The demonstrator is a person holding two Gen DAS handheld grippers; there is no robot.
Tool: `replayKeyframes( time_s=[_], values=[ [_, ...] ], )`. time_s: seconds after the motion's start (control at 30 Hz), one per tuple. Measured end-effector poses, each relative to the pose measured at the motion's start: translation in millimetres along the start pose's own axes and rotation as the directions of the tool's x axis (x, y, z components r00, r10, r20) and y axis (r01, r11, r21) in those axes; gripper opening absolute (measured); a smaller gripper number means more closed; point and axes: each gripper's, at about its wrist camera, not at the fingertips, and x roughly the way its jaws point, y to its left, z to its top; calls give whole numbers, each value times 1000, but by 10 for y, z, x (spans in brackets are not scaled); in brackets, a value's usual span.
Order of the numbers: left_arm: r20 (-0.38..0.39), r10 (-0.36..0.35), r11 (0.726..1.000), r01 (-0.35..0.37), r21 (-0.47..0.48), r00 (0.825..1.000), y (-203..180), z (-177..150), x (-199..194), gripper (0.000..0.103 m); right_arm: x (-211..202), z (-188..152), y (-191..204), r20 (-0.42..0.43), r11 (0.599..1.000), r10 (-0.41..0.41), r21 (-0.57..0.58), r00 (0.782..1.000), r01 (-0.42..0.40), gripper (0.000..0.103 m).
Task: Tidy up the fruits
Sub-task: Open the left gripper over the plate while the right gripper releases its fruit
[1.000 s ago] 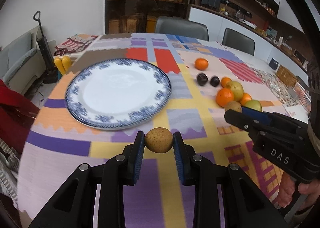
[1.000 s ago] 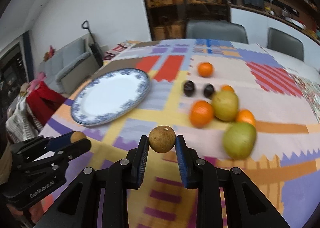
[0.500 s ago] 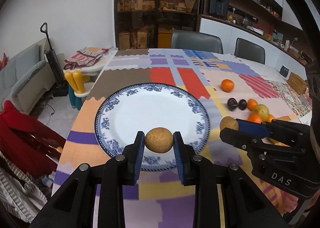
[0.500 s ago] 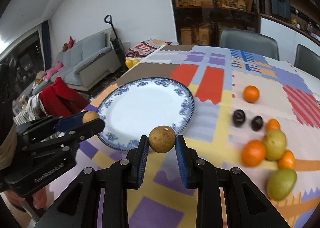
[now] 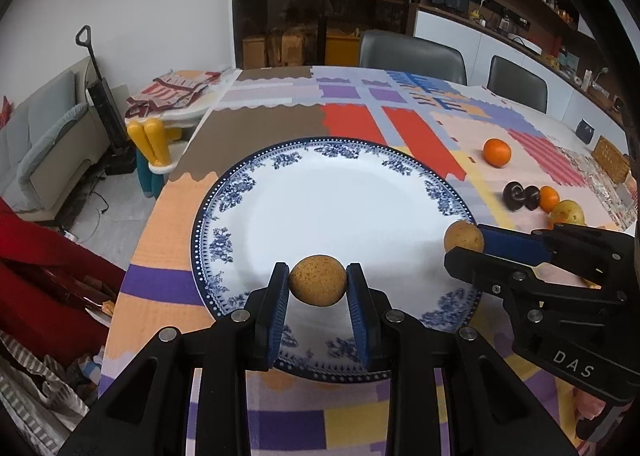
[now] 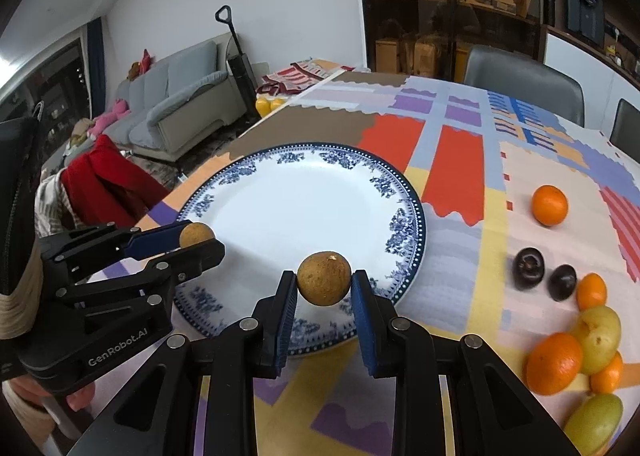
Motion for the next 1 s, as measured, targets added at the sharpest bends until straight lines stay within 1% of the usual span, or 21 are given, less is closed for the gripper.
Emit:
replayKeyframes(
  time_s=[0.2, 0.3, 0.33, 0.4, 0.43, 0.47, 0.5, 0.57, 0.63, 0.67, 0.7, 0.77, 0.87, 0.93, 1.0],
  values=[
    [-9, 5, 1000, -5, -1, 1000, 30, 12, 81, 29, 115, -2, 14, -18, 1000, -1, -7, 1000, 1, 29],
    [-4, 8, 1000, -8, 4, 1000, 29, 20, 72, 37, 144, -5, -9, -21, 1000, -4, 3, 1000, 4, 29],
    [0, 12, 1000, -12, 7, 1000, 25, 20, 57, 42, 147, -3, -12, -20, 1000, -4, 4, 1000, 4, 29],
    [5, 23, 1000, -23, 9, 1000, 17, 17, 14, 44, 131, -4, -18, -15, 1000, 0, 8, 1000, 0, 30],
    [10, 25, 1000, -25, 8, 1000, 15, 16, -21, 44, 121, 0, -19, -12, 1000, 2, 8, 1000, -2, 32],
    [17, 25, 1000, -25, 8, 1000, 8, 14, -59, 44, 91, -1, -20, -6, 1000, -3, 11, 1000, 3, 38],
    [24, 29, 1000, -29, 10, 999, -6, 13, -108, 44, 41, -6, -22, 6, 1000, -14, 16, 1000, 14, 40],
    [49, 38, 999, -39, 19, 998, -49, 10, -223, 50, -80, -14, -20, 32, 999, -32, 22, 999, 31, 40],
    [78, 43, 998, -46, 33, 996, -106, 16, -355, 53, -189, -12, -21, 52, 999, -47, 25, 998, 46, 45],
    [96, 45, 998, -49, 39, 994, -145, 17, -438, 55, -278, -18, -31, 70, 997, -64, 34, 995, 62, 50],
    [106, 45, 998, -50, 43, 993, -165, 14, -490, 56, -339, -19, -41, 82, 997, -73, 41, 994, 70, 52],
    [130, 38, 998, -44, 50, 991, -240, 2, -631, 61, -526, -41, -73, 111, 995, -92, 56, 989, 87, 52],
    [152, 21, 997, -32, 68, 988, -364, -15, -794, 63, -732, -83, -115, 132, 991, -120, 76, 984, 111, 59],
    [166, 7, 996, -21, 83, 986, -452, -22, -876, 65, -881, -129, -147, 143, 988, -134, 90, 981, 122, 60],
    [176, -8, 995, -9, 99, 984, -545, -31, -946, 68, -997, -168, -183, 149, 986, -143, 104, 978, 129, 65]
  ],
)
